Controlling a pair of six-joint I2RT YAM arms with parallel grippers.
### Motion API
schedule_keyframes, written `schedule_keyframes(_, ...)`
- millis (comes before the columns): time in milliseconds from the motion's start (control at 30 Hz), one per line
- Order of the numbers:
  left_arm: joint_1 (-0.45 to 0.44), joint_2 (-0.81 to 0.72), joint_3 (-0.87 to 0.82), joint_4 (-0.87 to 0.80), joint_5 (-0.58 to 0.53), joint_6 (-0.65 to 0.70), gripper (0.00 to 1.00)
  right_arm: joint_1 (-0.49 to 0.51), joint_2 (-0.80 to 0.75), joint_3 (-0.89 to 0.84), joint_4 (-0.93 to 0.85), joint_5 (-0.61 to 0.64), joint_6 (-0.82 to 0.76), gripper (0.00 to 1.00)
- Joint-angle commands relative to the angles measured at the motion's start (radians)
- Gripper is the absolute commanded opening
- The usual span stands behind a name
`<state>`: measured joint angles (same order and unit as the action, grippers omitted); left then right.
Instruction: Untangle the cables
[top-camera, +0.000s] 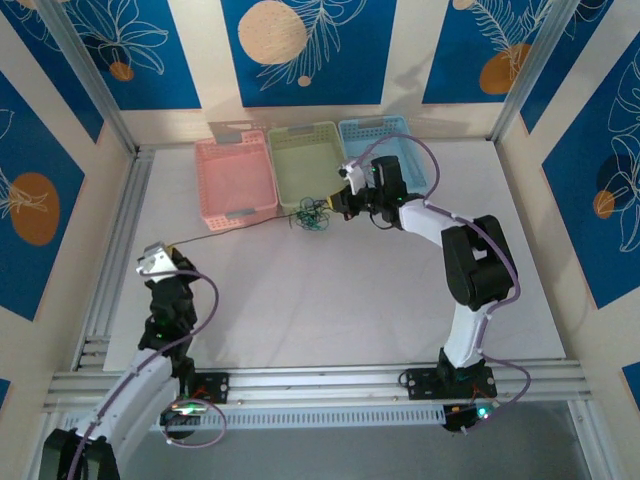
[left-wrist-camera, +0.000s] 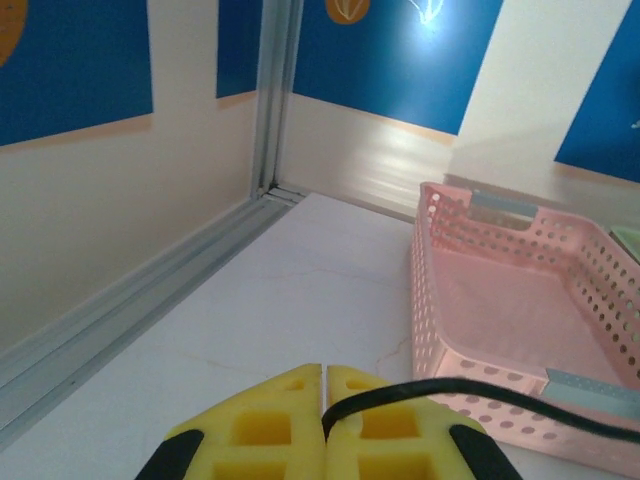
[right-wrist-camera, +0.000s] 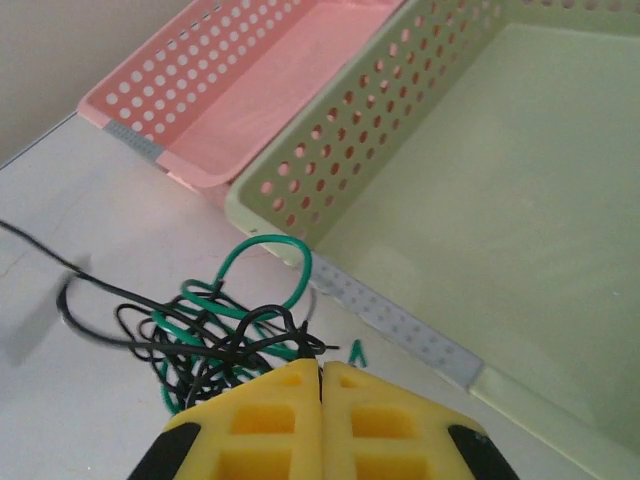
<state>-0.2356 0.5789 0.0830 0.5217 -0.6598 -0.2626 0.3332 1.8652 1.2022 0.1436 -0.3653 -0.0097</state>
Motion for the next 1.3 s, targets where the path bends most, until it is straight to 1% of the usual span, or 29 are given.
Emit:
schedule_keyframes(0, 0.013, -0.041, -0.016, -0.021, -0.116, -0.039, 0.00, -0.051, -0.031, -0.011, 0.058, 0.091, 0.061, 0.00)
schedule_keyframes(200, 0.013, -0.068, -0.023, -0.034, -0.151, -0.053, 0.00, -0.103, -0.038, -0.017, 0.052, 0.198, 0.142, 0.00)
schedule_keyframes(267, 0.013, -0.072, -0.025, -0.034, -0.159, -0.055, 0.00, -0.115, -0.055, -0.042, 0.079, 0.236, 0.161, 0.00)
schedule_keyframes(400, 0.013, -0.082, -0.029, -0.036, -0.167, -0.056, 0.00, -0.136, -0.085, -0.073, 0.107, 0.269, 0.195, 0.00)
schedule_keyframes(533, 0.012, -0.102, -0.035, -0.043, -0.183, -0.065, 0.00, -0.159, -0.117, -0.109, 0.130, 0.353, 0.232, 0.00)
schedule_keyframes(567, 0.013, -0.106, -0.042, -0.038, -0.195, -0.071, 0.00, -0.168, -0.127, -0.121, 0.134, 0.377, 0.252, 0.00)
schedule_keyframes(667, 0.016, -0.121, -0.051, -0.032, -0.200, -0.072, 0.00, -0.209, -0.149, -0.159, 0.166, 0.398, 0.321, 0.00)
schedule_keyframes(800, 0.016, -0.120, -0.051, -0.031, -0.193, -0.071, 0.00, -0.236, -0.161, -0.184, 0.190, 0.398, 0.360, 0.00)
schedule_keyframes(933, 0.016, -0.108, -0.049, -0.016, -0.151, -0.058, 0.00, -0.228, -0.156, -0.179, 0.212, 0.329, 0.350, 0.00)
schedule_keyframes(1100, 0.016, -0.089, -0.048, 0.011, -0.105, -0.041, 0.00, -0.202, -0.178, -0.209, 0.314, 0.184, 0.304, 0.00)
schedule_keyframes(1167, 0.016, -0.082, -0.047, 0.022, -0.080, -0.031, 0.00, -0.177, -0.191, -0.220, 0.335, 0.124, 0.259, 0.00)
schedule_keyframes(1267, 0.015, -0.106, -0.043, 0.008, -0.025, -0.033, 0.00, -0.133, -0.195, -0.215, 0.324, 0.119, 0.192, 0.00)
